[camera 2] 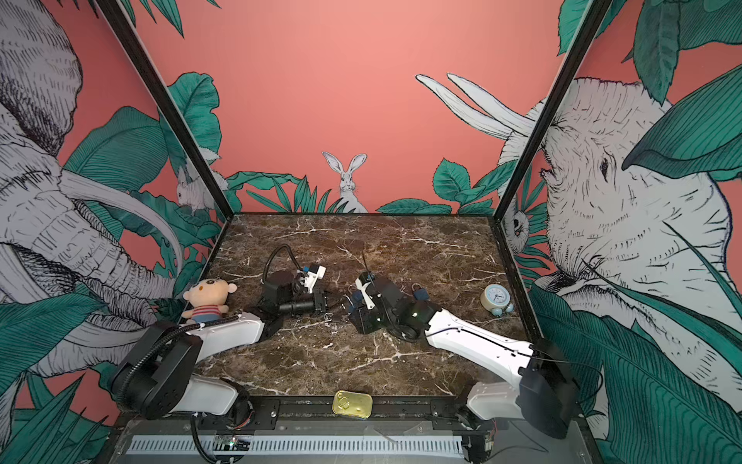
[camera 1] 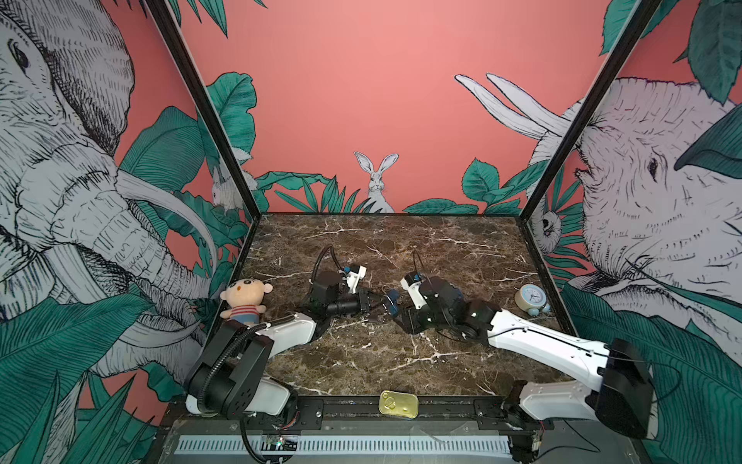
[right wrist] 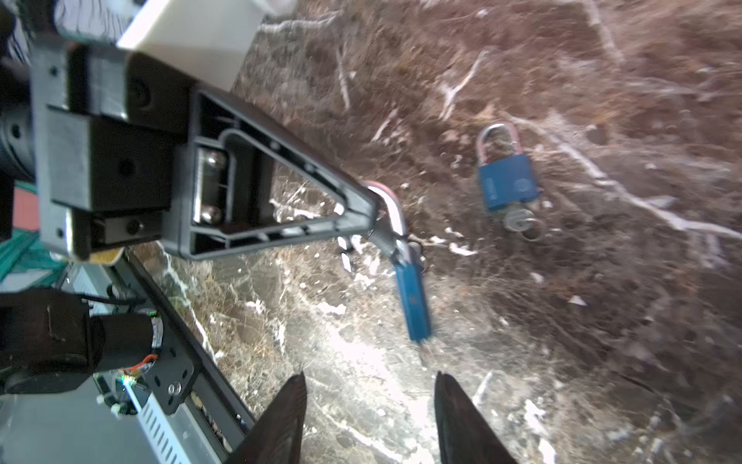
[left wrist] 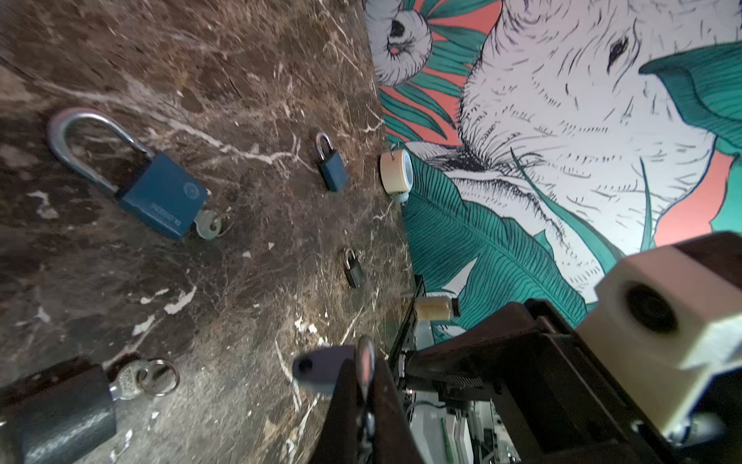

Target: Lock with the key

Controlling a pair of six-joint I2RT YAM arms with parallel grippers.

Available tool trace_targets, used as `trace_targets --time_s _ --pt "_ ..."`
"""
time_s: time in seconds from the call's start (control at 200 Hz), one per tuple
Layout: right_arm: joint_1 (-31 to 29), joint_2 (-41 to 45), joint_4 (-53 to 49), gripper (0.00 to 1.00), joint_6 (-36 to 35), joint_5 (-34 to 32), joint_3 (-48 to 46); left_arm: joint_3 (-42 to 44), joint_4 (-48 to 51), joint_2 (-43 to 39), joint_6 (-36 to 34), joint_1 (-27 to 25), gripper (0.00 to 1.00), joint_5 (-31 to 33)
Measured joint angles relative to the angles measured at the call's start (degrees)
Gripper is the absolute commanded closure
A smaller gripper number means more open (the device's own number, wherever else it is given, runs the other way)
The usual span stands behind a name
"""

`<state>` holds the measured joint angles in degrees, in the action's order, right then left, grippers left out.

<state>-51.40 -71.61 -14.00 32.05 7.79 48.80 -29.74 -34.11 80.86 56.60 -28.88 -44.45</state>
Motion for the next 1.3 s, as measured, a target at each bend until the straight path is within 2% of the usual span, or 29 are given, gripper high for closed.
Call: trace_targets --time_s 0.23,0.405,0.595,0.945,1.205,1.3 --pt "5.11 11.45 12.17 0.5 0.7 -0.52 -13.68 -0.68 1.27 -4.04 3.91 -2.23 1.0 8.11" --pt "7.3 13.46 20.2 0.5 -0.39 -0.48 -18.38 -2.84 4.17 -7.04 6.82 -3.08 1.0 11.85" --pt "7.3 9.75 27.69 0.51 -2.82 1.05 -17.94 -6.19 7.69 -8.39 8.37 -3.93 1.0 14.12" --pt "7.3 1.73 31.58 0.51 -7.15 4.26 -11.21 -8.55 11.37 -8.92 9.73 -5.62 1.0 15.41" --pt "7.3 -0.39 31.91 0.65 -9.25 4.87 -9.2 -9.88 12.81 -8.96 9.81 -5.81 1.0 15.56" --pt "7.3 -0.92 31.89 0.66 -9.51 4.92 -9.2 -10.62 13.0 -8.96 9.81 -5.81 1.0 15.56"
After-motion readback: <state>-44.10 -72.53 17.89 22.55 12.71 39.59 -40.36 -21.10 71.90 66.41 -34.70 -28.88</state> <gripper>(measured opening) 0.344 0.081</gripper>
